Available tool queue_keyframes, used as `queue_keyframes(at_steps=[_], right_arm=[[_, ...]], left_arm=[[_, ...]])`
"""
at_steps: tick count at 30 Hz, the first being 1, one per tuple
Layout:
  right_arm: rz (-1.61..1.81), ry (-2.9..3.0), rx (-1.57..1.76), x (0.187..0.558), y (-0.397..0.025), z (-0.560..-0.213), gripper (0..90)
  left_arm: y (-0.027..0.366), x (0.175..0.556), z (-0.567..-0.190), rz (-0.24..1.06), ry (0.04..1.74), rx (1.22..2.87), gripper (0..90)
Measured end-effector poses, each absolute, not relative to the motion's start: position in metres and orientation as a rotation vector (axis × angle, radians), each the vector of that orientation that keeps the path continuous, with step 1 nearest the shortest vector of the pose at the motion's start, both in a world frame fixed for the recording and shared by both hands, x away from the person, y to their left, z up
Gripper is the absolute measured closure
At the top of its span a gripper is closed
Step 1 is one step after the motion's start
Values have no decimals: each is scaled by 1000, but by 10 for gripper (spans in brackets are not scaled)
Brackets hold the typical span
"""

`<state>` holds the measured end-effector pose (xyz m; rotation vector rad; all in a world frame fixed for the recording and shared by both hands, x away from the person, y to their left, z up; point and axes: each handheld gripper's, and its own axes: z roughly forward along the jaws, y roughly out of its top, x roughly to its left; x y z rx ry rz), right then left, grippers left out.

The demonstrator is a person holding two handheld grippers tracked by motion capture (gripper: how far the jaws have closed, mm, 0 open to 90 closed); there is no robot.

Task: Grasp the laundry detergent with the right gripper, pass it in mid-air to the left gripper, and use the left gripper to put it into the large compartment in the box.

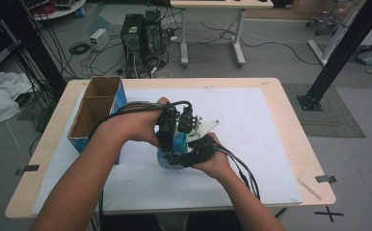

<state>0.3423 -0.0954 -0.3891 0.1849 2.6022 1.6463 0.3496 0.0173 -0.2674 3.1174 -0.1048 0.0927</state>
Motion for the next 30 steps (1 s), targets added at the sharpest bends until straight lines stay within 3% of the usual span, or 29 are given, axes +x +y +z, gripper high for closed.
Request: queue_keyframes(at_steps=[13,17,30], right_arm=[[1650,2615,158,342,-96,-386,442],[1667,2628,189,343,-99,-383,318],[1524,2625,294,348,-127,-372,234]], left_arm=[[17,346,-263,101,-80,3105,404],[19,350,-262,106,-62,3124,404],[38,359,-247,131,69,3138,403]])
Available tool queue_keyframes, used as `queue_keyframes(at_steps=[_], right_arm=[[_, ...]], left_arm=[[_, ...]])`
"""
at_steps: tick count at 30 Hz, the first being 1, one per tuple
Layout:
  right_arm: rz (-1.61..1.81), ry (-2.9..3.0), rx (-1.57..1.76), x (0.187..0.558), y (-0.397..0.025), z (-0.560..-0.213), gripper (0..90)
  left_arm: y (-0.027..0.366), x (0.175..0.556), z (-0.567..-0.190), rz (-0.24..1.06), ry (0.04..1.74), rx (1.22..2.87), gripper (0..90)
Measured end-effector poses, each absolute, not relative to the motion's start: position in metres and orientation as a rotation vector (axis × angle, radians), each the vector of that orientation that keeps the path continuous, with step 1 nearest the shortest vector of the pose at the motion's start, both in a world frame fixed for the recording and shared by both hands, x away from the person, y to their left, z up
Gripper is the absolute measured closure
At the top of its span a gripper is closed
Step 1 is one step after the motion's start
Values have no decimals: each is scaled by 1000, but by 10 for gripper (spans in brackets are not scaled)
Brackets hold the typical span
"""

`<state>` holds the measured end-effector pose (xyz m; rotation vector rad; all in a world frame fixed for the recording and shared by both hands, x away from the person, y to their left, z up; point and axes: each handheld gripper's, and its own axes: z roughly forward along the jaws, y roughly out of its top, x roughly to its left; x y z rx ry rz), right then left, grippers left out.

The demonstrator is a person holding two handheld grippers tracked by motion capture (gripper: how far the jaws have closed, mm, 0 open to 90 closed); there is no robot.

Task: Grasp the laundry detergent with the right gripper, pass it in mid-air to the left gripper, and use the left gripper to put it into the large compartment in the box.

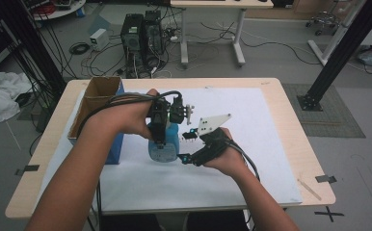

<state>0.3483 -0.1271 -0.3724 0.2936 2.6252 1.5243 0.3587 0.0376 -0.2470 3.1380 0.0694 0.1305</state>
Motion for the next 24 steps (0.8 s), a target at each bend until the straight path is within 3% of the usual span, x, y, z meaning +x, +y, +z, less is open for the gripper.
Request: queue_keyframes(at_steps=[24], right_arm=[[1244,2718,311,362,-159,-342,187]], left_arm=[[65,370,-181,102,298,3121,400]])
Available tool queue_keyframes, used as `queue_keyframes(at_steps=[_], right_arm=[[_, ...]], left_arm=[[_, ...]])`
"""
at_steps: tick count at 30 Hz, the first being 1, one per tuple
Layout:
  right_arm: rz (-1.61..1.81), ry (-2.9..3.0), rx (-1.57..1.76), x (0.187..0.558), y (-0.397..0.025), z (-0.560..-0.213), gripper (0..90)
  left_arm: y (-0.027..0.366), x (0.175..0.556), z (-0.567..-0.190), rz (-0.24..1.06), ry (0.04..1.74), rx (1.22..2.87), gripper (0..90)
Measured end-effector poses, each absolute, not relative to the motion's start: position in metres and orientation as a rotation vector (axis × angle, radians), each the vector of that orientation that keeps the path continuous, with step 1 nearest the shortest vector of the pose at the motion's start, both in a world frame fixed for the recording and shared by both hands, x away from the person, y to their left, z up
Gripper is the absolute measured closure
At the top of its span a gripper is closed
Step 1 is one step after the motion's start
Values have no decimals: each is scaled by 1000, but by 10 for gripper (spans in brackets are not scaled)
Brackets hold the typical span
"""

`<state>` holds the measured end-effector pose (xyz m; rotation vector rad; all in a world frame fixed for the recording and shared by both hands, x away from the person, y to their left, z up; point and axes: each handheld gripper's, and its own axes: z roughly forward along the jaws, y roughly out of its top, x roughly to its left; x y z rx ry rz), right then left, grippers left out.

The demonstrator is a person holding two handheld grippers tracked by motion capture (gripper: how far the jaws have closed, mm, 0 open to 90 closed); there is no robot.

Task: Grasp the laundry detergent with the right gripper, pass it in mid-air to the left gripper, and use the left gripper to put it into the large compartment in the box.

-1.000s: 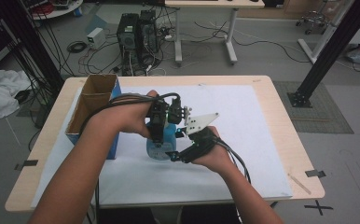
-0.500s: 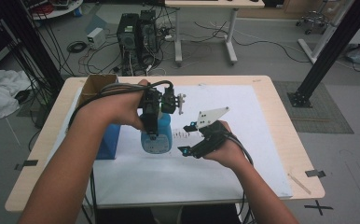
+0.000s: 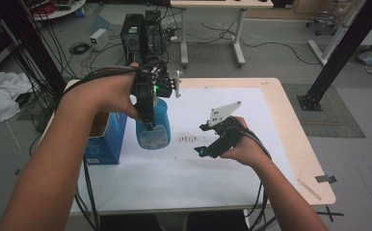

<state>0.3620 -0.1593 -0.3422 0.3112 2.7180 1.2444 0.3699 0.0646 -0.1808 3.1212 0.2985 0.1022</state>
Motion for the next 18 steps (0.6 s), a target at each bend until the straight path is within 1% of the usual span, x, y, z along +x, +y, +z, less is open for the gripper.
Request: queue_keyframes(at_steps=[1,2,3,4,6,7,10,12,14,15,16,18], right_arm=[[1205,2731,307,364,-160,-339,186],[1205,2731,307,364,-160,-339,186],[1189,2741,301,364,-160,-339,168],[1153,2751,311,365,-159,-338,127],[1129,2762,315,366,-159,-337,127],[1129,2762,315,366,-159,-337,127],[1010,2819,294,367,-157,-333,127],[953,2850,289,368,-156,-331,125],[928,2867,285,369,-156,-331,125],[928,2867,285,369,-156,-331,125],[833,2902,277,371,-156,-329,126],[765,2931,265,373,-155,-329,126]], left_arm=[[70,373,-173,110,338,3117,401],[70,373,-173,110,338,3117,400],[72,374,-169,106,356,3121,400],[74,375,-167,104,375,3116,400],[74,375,-167,104,375,3116,400],[79,378,-158,103,426,3108,400],[86,382,-148,103,492,3090,400],[92,384,-142,96,571,3062,399],[92,384,-142,96,571,3062,399],[101,387,-131,95,693,3018,399],[104,388,-127,95,734,3007,399],[111,390,-122,101,807,2978,399]])
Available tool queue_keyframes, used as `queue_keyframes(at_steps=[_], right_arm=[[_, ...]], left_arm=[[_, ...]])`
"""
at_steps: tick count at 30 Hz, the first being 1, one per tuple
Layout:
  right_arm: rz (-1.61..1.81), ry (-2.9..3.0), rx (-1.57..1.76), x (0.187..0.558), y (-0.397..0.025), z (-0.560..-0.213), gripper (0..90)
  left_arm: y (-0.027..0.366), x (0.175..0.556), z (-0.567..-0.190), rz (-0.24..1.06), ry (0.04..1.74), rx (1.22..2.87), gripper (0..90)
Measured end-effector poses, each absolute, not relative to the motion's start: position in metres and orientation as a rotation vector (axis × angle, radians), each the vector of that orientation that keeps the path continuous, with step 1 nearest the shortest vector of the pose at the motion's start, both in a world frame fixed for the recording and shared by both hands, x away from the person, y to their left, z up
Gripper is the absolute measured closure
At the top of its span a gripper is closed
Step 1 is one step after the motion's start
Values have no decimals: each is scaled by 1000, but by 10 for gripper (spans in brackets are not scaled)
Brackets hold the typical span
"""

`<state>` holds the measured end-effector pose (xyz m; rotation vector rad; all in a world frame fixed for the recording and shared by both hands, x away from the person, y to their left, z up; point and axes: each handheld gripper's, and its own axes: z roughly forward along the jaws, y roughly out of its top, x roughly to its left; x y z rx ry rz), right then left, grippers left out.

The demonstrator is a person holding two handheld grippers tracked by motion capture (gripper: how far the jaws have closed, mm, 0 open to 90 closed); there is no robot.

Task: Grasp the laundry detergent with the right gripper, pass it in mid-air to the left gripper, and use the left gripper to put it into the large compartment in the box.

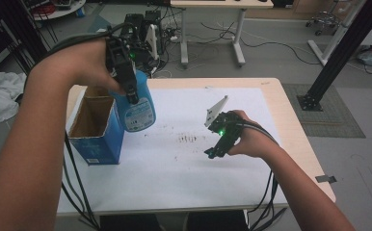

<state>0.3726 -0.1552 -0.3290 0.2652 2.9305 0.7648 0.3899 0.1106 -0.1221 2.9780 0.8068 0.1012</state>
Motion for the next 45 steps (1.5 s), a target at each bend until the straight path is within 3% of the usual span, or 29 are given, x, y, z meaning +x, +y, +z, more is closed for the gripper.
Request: queue_keyframes(at_steps=[11,26,37,45], right_arm=[[587,3022,242,380,-153,-342,126],[452,3045,233,383,-151,-336,126],[418,3046,239,382,-149,-336,126],[404,3027,233,381,-148,-335,126]], left_arm=[[156,402,-110,90,1195,2855,397],[211,407,-104,108,1516,2719,397],[230,415,-127,93,1573,2708,396],[235,423,-157,81,1513,2750,396]])
